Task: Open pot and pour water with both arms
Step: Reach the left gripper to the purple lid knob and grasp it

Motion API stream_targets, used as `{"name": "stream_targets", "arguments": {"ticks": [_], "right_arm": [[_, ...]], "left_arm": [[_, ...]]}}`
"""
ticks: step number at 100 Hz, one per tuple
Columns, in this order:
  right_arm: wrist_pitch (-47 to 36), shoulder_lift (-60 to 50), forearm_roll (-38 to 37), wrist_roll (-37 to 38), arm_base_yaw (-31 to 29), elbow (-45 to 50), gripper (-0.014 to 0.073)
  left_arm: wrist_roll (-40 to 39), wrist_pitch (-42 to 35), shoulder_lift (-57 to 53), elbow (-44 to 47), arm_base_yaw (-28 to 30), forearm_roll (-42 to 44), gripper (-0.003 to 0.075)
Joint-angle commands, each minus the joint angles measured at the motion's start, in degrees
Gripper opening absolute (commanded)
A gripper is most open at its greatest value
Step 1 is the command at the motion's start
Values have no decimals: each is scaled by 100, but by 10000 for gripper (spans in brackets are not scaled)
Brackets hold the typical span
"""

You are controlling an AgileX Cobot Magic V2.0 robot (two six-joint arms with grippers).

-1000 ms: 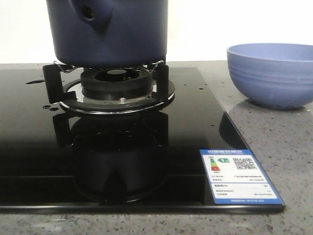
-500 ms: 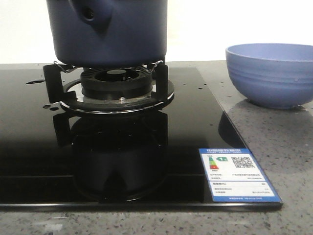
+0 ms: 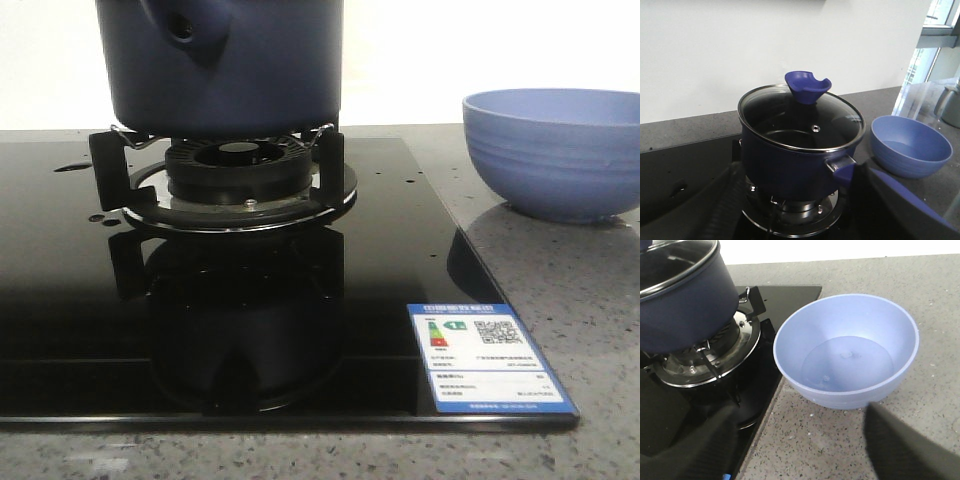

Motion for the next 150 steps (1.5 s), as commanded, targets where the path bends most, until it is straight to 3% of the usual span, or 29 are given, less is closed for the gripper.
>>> {"name": "stream_targets", "arguments": {"ticks": [1,14,35,53,106,150], "right_arm": [[-489,65,45,-102,-6,-202,547],[-563,65,108,-102,-6,-202,542],[-585,65,108,-102,-6,-202,542],[-585,65,108,-102,-6,-202,542],[-534,65,108,-102,-6,-202,542],[-495,65,108,-102,-6,-202,542]], "left_arm": [[-3,-437,210,-200,-46,-362,441],[543,-552,640,-200,-46,-1126,419],[2759,-557,1451,-200,-46,-3484,426],[4326,-351,2098,-308,-46,-5073,503],[5523,405,3960,-1827,-46,-5209,506],[6142,960,4414,-2028,-46,-5407,506]]}}
